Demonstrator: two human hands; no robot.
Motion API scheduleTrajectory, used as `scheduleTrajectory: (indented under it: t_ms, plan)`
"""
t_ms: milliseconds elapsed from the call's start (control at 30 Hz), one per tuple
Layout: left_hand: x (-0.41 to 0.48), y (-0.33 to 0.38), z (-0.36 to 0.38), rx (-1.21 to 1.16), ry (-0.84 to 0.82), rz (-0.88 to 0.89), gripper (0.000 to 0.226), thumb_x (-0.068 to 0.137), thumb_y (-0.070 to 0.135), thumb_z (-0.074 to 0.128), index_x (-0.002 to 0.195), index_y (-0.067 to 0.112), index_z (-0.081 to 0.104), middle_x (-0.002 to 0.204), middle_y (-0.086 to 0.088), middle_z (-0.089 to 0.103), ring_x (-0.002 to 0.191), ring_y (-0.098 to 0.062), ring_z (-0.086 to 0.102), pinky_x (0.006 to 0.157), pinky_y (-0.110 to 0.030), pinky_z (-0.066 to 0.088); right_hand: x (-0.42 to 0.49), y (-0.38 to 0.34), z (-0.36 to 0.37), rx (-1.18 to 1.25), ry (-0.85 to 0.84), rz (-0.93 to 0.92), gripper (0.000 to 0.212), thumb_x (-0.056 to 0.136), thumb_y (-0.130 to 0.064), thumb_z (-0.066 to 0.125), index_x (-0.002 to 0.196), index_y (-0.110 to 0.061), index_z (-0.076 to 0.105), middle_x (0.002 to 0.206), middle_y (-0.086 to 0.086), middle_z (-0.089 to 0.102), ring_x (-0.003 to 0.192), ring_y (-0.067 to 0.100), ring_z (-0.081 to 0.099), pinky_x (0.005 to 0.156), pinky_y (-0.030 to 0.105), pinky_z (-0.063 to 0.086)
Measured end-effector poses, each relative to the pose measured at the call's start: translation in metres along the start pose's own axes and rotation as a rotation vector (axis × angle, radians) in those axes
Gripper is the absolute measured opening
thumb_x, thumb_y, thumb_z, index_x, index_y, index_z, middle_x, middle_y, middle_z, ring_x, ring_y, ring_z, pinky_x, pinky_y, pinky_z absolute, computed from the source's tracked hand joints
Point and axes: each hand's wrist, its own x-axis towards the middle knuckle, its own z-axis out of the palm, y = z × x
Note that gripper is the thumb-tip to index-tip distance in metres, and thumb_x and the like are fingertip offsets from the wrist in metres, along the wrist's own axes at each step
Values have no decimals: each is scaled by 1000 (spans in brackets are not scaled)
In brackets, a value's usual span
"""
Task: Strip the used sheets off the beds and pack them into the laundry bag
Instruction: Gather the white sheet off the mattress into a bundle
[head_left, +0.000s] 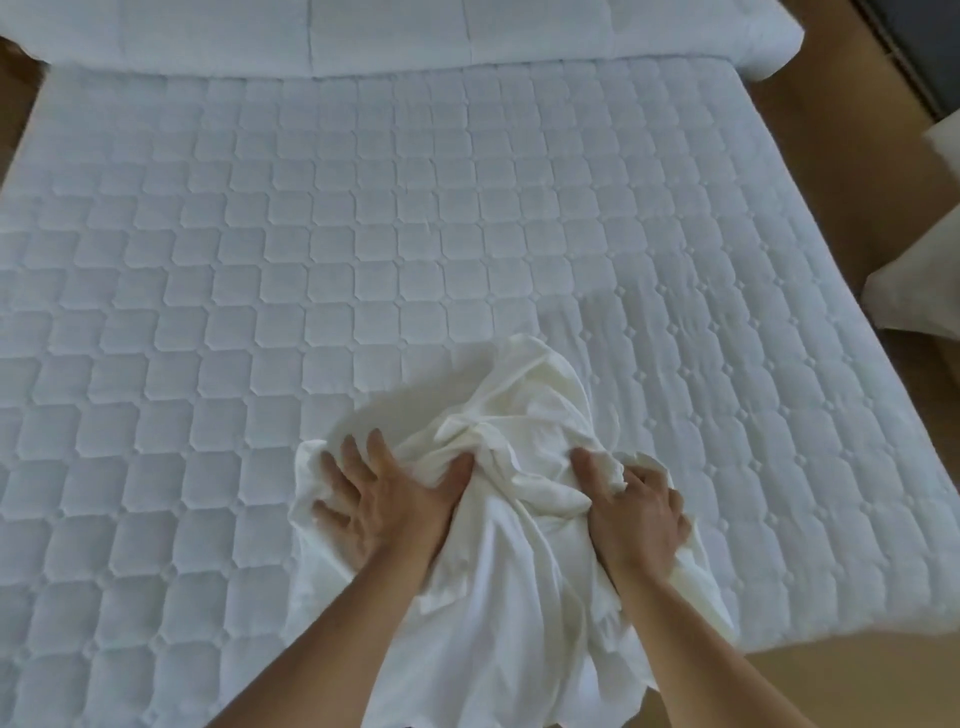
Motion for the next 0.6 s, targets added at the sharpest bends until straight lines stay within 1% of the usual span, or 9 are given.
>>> scheduleTrajectory:
  t_ms: [67,167,267,333,400,467,500,567,600]
  plan:
    - [-9,-7,-6,150,-6,15,126,63,100,25,158,23,-2,165,-7,-19,148,-30,-29,117,-62,-7,-2,1,0,-19,14,-18,77,83,-80,40,127,-24,68,143,-7,44,136,22,32,118,41,15]
    - [-26,-20,-9,146,-151,-189,129,54,105,19,157,33,-11,162,-8,-29,145,-37,-32,112,-72,-2,0,-3,-3,-10,-5,-53,70,88,-74,42,140,-28,54,155,-5,31,145,21,21,122,44,8]
    - [-29,-20,0,-174,-342,-462,135,35,109,34,151,54,-8,163,-4,-11,147,-46,4,113,-70,16,0,-1,2,-30,86,-229,59,98,-63,35,152,-40,31,162,-1,18,150,23,13,123,51,6]
    - [-27,-8,4,-375,-325,-462,133,32,106,45,150,54,8,159,-7,13,136,-47,34,109,-65,31,-5,1,1,-42,168,-456,48,102,-48,31,149,-41,37,162,3,25,150,27,19,121,58,14]
    - [-30,9,1,-405,-226,-401,123,42,99,50,148,47,19,148,-9,31,127,-42,45,106,-61,38,-8,4,-4,8,167,-659,42,104,-42,30,143,-43,46,158,-2,35,150,25,24,118,61,21]
    - [-37,22,2,-340,-127,-347,110,56,93,54,148,42,22,144,-8,36,127,-39,44,104,-54,39,-19,-3,-18,70,-8,-680,53,101,-63,15,147,-48,36,160,-10,26,154,18,11,121,58,17]
    - [-43,27,4,-308,-87,-325,106,60,90,54,148,40,22,146,-7,36,129,-38,42,103,-53,39,-26,-7,-22,78,-145,-637,69,91,-78,6,151,-49,23,163,-12,12,155,14,-4,124,55,6]
    - [-52,35,10,-288,-34,-271,104,64,87,52,148,36,19,150,-7,32,134,-37,35,102,-54,39,-35,-15,-27,-86,-264,-607,101,68,-97,-5,156,-47,-5,162,-10,-14,150,14,-28,122,46,-13]
    - [-55,38,12,-287,-29,-252,105,64,87,49,149,34,18,151,-7,30,136,-37,33,104,-55,38,-34,-16,-24,-203,-263,-612,109,61,-101,-8,155,-47,-12,161,-8,-20,148,18,-32,120,47,-14]
